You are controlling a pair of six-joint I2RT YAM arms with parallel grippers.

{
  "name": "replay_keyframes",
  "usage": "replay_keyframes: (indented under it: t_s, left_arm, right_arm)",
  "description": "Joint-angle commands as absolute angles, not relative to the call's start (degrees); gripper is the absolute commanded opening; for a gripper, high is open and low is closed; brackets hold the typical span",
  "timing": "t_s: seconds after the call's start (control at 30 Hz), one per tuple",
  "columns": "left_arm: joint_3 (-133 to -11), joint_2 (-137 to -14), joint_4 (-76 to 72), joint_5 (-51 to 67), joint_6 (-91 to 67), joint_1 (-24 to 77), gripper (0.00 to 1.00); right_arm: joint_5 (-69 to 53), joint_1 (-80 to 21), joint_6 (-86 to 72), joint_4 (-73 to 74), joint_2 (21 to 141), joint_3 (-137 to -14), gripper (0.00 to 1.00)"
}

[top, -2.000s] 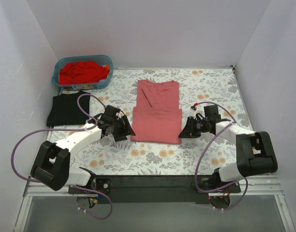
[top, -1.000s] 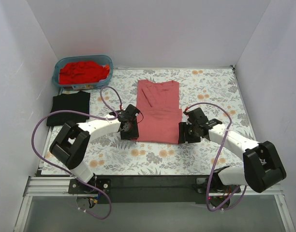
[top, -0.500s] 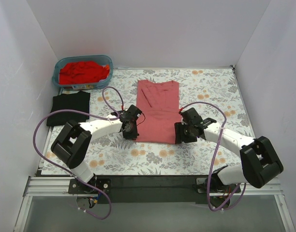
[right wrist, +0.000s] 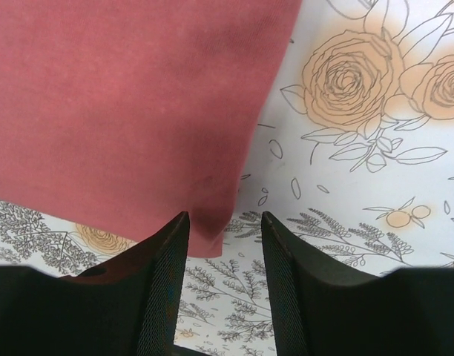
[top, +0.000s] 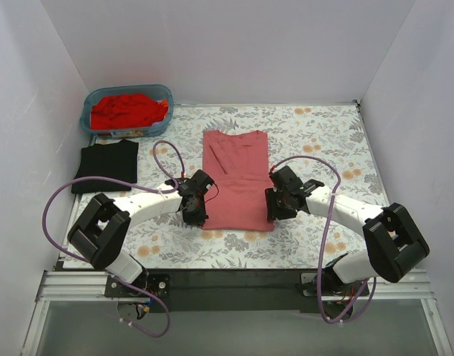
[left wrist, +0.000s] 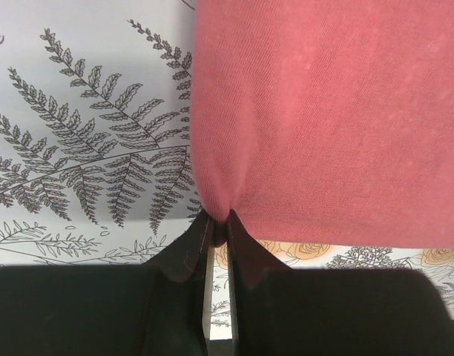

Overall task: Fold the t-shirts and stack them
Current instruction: Fold the tshirt

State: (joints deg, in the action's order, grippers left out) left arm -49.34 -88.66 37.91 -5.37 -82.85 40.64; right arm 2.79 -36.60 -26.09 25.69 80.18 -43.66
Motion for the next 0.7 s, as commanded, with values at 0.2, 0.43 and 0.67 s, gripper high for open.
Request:
replay_keyframes:
  t_s: [0.2,0.43,0.67]
  left_arm:
    - [-49.57,-86.84,39.73,-4.04,-83.23,40.87,0.0]
    - [-49.4,-86.92,38.76,-3.25,-83.23,40.87,0.0]
    - [-48.69,-86.84,38.14,-2.99,-83.15,40.87,0.0]
  right_arm:
    - [4.83,-39.81,-30.94,31.81,80.16,-46.84,0.49]
    - [4.83,-41.48,-32.17,32.26,82.97,-47.28,0.48]
    - [5.89,-42.63,-32.25,32.34,87.36,-48.25,0.45]
